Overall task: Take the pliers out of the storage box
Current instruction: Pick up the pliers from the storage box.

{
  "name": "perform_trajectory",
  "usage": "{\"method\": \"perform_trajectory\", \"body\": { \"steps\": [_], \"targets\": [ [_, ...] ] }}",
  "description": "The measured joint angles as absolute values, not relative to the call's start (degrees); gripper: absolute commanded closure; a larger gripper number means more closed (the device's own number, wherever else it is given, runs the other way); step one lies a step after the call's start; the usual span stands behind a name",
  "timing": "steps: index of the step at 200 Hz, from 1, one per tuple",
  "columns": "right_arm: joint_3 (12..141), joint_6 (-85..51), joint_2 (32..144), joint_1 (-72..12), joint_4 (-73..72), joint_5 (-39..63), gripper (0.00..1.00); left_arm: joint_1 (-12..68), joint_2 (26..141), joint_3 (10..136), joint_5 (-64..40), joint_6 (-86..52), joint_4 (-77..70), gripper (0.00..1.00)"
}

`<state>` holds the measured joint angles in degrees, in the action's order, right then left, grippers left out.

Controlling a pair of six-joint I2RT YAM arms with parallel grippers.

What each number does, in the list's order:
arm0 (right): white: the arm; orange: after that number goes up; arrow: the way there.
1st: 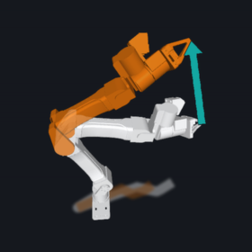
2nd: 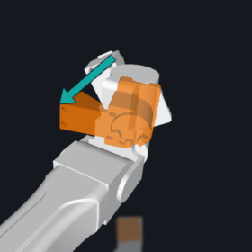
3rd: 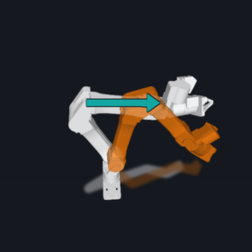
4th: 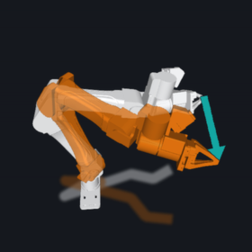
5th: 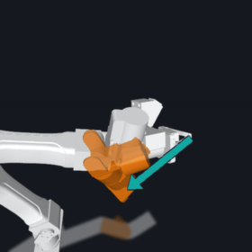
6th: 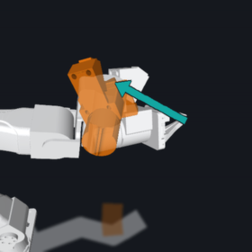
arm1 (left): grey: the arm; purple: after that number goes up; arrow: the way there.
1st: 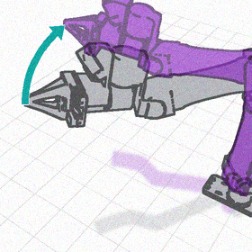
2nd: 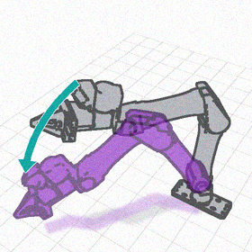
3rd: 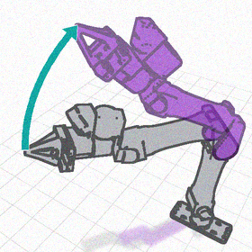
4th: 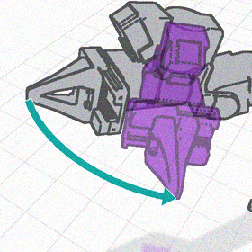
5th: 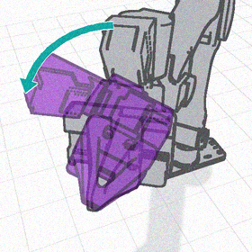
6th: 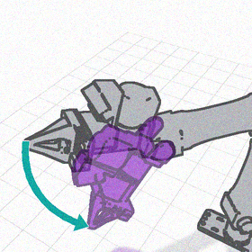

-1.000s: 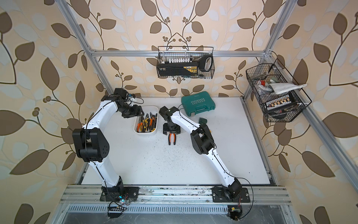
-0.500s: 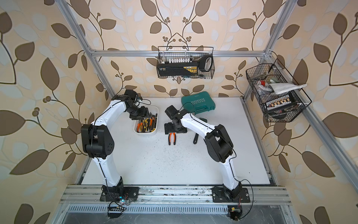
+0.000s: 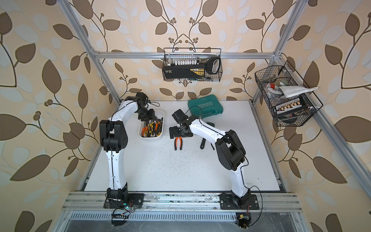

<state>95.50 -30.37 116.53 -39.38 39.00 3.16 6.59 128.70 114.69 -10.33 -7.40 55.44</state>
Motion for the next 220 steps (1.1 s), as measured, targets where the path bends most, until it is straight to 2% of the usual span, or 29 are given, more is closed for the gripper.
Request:
{"method": "perform_trajectory", "body": {
  "steps": [157,220],
  "targets": [
    [97.6,-30.0,117.8,-39.2,39.0,5.8,0.01,5.2,139.1,122.3,-9.8,0.2,53.0,0.49],
    [97.6,-29.9,117.8,-39.2,35.6,9.7,0.00,5.2,140.3,122.4,-11.1,0.0,52.7,0.69]
  ]
}}
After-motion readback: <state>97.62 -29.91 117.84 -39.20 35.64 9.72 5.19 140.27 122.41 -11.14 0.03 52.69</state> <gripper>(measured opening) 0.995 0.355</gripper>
